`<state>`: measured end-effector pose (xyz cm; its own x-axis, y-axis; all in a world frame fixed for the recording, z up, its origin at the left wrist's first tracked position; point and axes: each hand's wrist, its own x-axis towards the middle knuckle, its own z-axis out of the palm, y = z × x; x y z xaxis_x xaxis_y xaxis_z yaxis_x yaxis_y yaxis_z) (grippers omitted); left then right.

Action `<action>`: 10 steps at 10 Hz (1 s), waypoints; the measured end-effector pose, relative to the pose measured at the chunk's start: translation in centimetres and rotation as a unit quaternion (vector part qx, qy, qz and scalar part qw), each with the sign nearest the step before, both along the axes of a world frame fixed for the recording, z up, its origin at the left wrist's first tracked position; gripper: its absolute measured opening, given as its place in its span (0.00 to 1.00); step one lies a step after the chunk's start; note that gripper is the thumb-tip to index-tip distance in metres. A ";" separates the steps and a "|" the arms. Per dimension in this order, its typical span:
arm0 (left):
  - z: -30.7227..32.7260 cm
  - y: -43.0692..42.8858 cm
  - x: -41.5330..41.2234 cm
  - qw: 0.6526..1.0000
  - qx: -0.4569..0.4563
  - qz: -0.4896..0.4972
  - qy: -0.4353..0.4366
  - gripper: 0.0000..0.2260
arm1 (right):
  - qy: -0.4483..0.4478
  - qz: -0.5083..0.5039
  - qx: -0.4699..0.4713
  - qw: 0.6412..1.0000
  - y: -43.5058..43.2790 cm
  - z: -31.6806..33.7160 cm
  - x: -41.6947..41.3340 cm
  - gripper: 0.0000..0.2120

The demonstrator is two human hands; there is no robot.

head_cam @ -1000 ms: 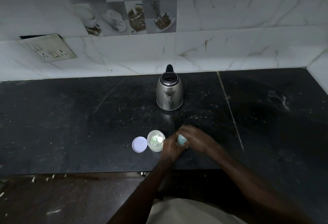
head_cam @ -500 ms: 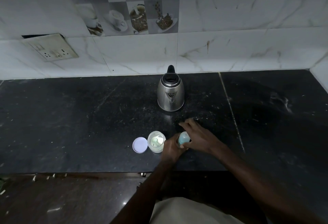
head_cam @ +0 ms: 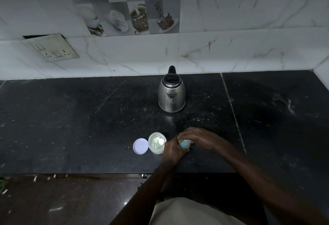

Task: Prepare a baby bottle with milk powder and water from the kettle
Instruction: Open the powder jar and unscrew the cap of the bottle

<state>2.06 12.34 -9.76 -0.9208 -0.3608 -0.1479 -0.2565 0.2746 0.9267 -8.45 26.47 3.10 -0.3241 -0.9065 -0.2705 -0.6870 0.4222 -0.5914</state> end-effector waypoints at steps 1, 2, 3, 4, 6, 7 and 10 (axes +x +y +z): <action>0.2 0.1 0.1 1.000 0.005 0.004 -0.002 0.16 | 0.019 -0.006 0.027 0.999 -0.6 -1.9 -1.3 0.35; 0.4 0.1 0.2 1.000 0.005 0.006 0.002 0.11 | 0.032 -0.014 0.067 0.997 -0.8 -3.2 -1.9 0.38; 0.8 0.2 0.4 1.000 0.011 0.001 0.004 0.16 | 0.106 -0.059 0.074 0.990 -1.1 -3.8 -1.6 0.40; 0.8 0.2 0.3 1.000 0.022 0.000 -0.008 0.14 | 0.120 -0.069 0.057 0.989 -1.5 -4.0 -1.5 0.26; 1.4 0.5 0.3 1.000 0.013 -0.001 -0.017 0.08 | 0.037 -0.038 -0.059 0.997 -0.9 -3.8 -3.0 0.21; 2.1 0.6 0.4 1.000 0.008 -0.005 -0.010 0.07 | 0.023 -0.056 -0.076 0.995 -0.6 -3.2 -3.7 0.19; 2.8 0.5 0.8 0.999 0.033 -0.002 -0.007 0.10 | 0.016 -0.072 -0.052 0.996 -0.5 -3.7 -2.1 0.14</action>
<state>2.88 12.88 -6.96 -0.9199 -0.3459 -0.1848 -0.2692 0.2143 0.9389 -10.59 25.99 -0.56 -0.4591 -0.8730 -0.1646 -0.6430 0.4543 -0.6166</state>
